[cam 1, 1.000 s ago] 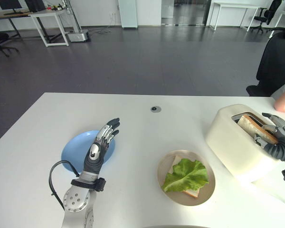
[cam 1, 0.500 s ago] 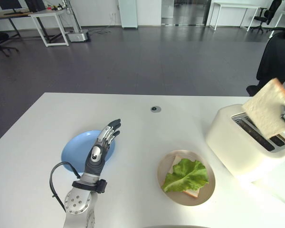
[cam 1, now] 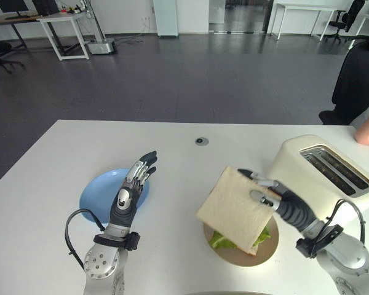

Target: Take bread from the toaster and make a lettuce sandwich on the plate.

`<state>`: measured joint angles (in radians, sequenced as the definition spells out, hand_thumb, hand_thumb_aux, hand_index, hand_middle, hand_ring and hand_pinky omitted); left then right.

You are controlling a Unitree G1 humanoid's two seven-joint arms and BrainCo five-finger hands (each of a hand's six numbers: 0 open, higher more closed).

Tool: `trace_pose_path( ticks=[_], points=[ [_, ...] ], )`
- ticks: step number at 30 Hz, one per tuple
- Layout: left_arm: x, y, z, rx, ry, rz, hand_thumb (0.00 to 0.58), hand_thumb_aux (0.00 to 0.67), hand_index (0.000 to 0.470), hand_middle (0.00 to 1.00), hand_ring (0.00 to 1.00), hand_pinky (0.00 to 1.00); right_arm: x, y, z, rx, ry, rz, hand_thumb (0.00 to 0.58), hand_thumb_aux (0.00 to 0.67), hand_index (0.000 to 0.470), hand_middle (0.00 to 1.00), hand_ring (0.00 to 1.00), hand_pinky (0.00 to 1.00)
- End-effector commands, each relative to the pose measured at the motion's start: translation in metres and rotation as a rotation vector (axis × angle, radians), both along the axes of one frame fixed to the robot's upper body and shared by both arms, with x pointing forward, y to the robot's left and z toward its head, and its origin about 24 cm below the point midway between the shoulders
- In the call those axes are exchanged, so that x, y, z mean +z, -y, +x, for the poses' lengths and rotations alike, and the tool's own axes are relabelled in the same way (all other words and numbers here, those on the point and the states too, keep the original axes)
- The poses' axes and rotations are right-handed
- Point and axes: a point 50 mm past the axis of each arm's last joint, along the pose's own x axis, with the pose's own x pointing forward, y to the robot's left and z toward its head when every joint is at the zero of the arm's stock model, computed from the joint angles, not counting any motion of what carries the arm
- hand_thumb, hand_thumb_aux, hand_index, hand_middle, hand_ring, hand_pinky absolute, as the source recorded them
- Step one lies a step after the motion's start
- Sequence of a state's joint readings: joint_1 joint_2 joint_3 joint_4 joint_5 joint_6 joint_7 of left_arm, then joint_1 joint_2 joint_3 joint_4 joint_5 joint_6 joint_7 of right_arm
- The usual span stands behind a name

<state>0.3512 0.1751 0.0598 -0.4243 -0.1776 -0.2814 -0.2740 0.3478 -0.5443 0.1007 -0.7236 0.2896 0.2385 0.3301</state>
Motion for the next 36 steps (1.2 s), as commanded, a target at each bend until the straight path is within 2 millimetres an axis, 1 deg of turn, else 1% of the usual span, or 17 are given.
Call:
trace_pose_path(
  ticks=[1,3,6,8,11,16,19,20,21,22,24,27,30,34,36],
  points=[
    [-0.003,0.0,-0.002,-0.001,-0.027,0.012,0.0,0.0,0.0,0.0,0.0,0.0,-0.034,0.009,-0.005,-0.006,-0.062,-0.11,0.58,0.67,0.47,0.0,0.0,0.0],
    [-0.003,0.001,-0.003,-0.006,-0.028,0.011,0.0,0.0,0.0,0.0,0.0,0.0,-0.042,0.013,-0.006,-0.011,-0.034,-0.157,0.58,0.67,0.47,0.0,0.0,0.0],
    [-0.004,-0.001,-0.005,-0.001,-0.032,0.011,0.0,0.0,0.0,0.0,0.0,0.0,-0.032,0.023,0.003,-0.089,0.095,-0.148,0.58,0.67,0.47,0.0,0.0,0.0],
    [-0.003,-0.001,-0.005,0.0,-0.033,0.013,0.0,0.0,0.0,0.0,0.0,0.0,-0.032,0.028,0.007,-0.108,0.126,-0.156,0.58,0.67,0.47,0.0,0.0,0.0],
    [-0.003,-0.002,-0.006,0.003,-0.033,0.013,0.0,0.0,0.0,0.0,0.0,0.0,-0.044,0.03,0.007,-0.105,0.118,-0.197,0.58,0.67,0.47,0.0,0.0,0.0],
    [-0.003,-0.003,-0.007,0.002,-0.038,0.01,0.0,0.0,0.0,0.0,0.0,0.0,-0.073,0.021,-0.003,-0.105,0.056,-0.215,0.58,0.67,0.47,0.0,0.0,0.0],
    [-0.003,-0.003,-0.007,0.003,-0.04,0.009,0.0,0.0,0.0,0.0,0.0,0.0,-0.086,0.022,-0.005,-0.152,0.024,-0.216,0.58,0.67,0.47,0.0,0.0,0.0],
    [-0.004,-0.003,-0.007,0.003,-0.04,0.009,0.0,0.0,0.0,0.0,0.0,0.0,-0.088,0.024,-0.004,-0.17,0.025,-0.217,0.542,0.499,0.35,0.0,0.0,0.0],
    [-0.004,-0.003,-0.007,0.001,-0.04,0.008,0.0,0.0,0.0,0.0,0.0,0.0,-0.089,0.026,-0.003,-0.186,0.029,-0.217,0.47,0.378,0.265,0.0,0.0,0.0],
    [-0.004,-0.003,-0.007,0.0,-0.04,0.008,0.0,0.0,0.0,0.0,0.0,0.0,-0.089,0.028,-0.001,-0.206,0.036,-0.214,0.0,0.0,0.0,0.0,0.0,0.0],
    [-0.004,-0.003,-0.007,0.0,-0.041,0.007,0.0,0.0,0.0,0.0,0.0,0.0,-0.086,0.031,0.002,-0.238,0.065,-0.199,0.0,0.0,0.0,0.0,0.0,0.0],
    [-0.004,-0.002,-0.005,-0.004,-0.04,0.006,0.0,0.0,0.0,0.0,0.0,0.0,-0.07,0.03,0.006,-0.274,0.148,-0.132,0.0,0.0,0.0,0.0,0.0,0.0],
    [-0.004,0.0,-0.004,-0.013,-0.039,0.005,0.0,0.0,0.0,0.0,0.0,0.0,-0.053,0.028,0.009,-0.307,0.209,-0.018,0.0,0.0,0.0,0.0,0.0,0.0],
    [-0.005,0.002,-0.002,-0.039,-0.045,0.012,0.0,0.0,0.0,0.0,0.0,0.0,-0.019,0.024,0.009,-0.327,0.287,0.165,0.0,0.0,0.0,0.0,0.0,0.0],
    [-0.005,0.007,-0.003,-0.108,-0.06,0.041,0.0,0.0,0.0,0.0,0.0,0.0,0.001,0.027,0.009,-0.319,0.286,0.294,0.0,0.0,0.0,0.0,0.0,0.0]
  ],
)
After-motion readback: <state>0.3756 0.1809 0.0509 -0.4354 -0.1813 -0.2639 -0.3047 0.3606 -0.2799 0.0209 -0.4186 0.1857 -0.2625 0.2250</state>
